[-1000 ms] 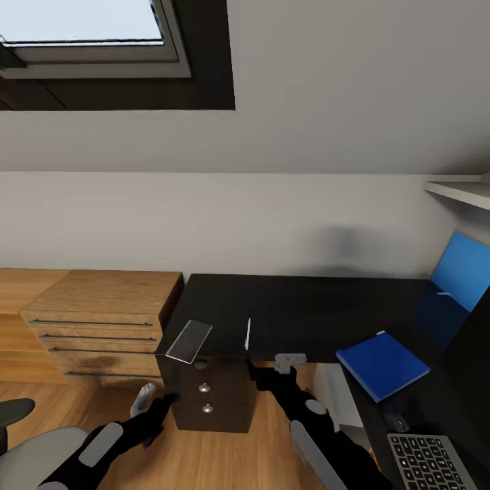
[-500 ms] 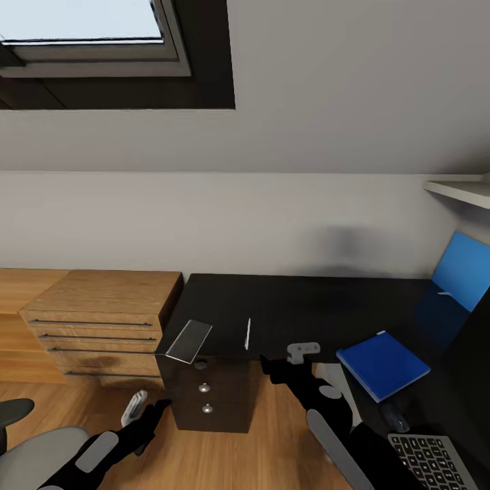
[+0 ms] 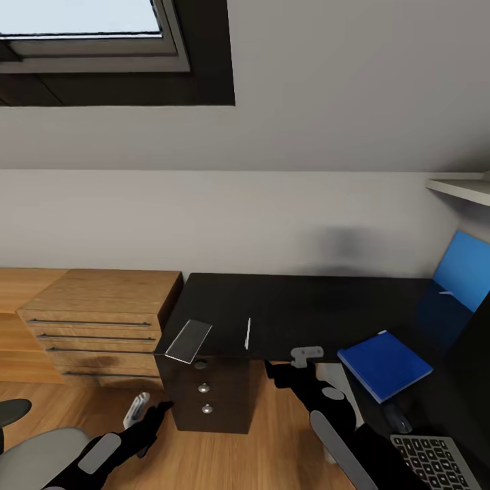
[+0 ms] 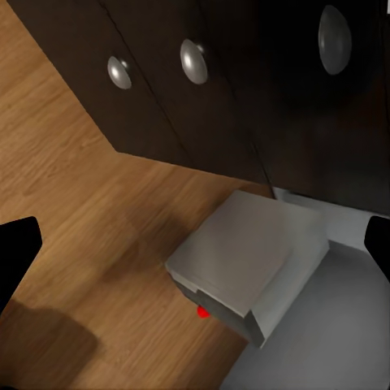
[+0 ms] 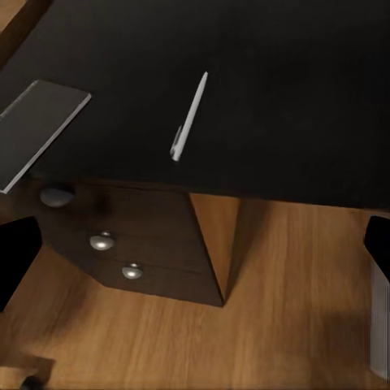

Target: In the bedroom, organize the workspace by keeping the computer under the desk, ensuring the monitor is on the desk, placing the keyboard on the desk next to the monitor, placing the mouse on the desk next to the keyboard, moving the folder from the swivel chair onto the desk next to the mouse, stacking the notebook on top of the folder with the pen on top of the notebook, and positioning the swivel chair next to the desk.

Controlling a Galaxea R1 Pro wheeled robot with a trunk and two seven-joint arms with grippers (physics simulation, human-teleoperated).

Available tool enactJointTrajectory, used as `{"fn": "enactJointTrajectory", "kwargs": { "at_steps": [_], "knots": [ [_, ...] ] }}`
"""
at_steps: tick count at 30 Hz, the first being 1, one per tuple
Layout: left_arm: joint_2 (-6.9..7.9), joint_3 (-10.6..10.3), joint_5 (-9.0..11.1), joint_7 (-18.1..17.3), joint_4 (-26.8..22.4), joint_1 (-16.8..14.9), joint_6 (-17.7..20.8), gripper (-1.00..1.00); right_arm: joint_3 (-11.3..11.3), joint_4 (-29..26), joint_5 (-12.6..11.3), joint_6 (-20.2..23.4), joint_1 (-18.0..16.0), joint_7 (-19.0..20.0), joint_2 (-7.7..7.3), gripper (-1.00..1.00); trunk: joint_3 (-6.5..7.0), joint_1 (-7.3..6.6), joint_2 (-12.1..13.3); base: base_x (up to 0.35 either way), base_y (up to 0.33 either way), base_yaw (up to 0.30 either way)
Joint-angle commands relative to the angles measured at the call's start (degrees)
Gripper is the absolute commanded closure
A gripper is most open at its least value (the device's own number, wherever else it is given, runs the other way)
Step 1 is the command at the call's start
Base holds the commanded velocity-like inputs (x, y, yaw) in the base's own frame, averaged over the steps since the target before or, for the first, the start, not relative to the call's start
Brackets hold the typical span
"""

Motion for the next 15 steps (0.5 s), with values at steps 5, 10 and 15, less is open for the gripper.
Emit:
{"fn": "enactJointTrajectory", "kwargs": {
  "at_steps": [5, 10, 15],
  "knots": [
    [-0.05, -0.37, 0.01, -0.04, 0.02, -0.05, 0.09, -1.00, 0.81, 3.98, -0.50, 0.05, 0.46, -0.02, -0.85, -1.00, -1.01, 1.13, -2.13, 0.000, 0.000, 0.000],
    [0.03, -0.50, -0.16, -0.11, -0.23, -0.05, 0.18, -1.00, 5.63, 19.65, 0.07, -9.88, 3.40, 4.58, -0.79, -1.00, -1.91, 2.23, -4.13, 0.000, 0.000, 0.000],
    [0.05, -0.52, -0.20, 0.02, -2.44, -0.05, 0.30, -1.00, 18.31, 30.44, 0.76, -28.78, 4.26, 9.44, -0.69, -1.00, -2.81, 3.32, -6.14, 0.000, 0.000, 0.000]
  ]
}}
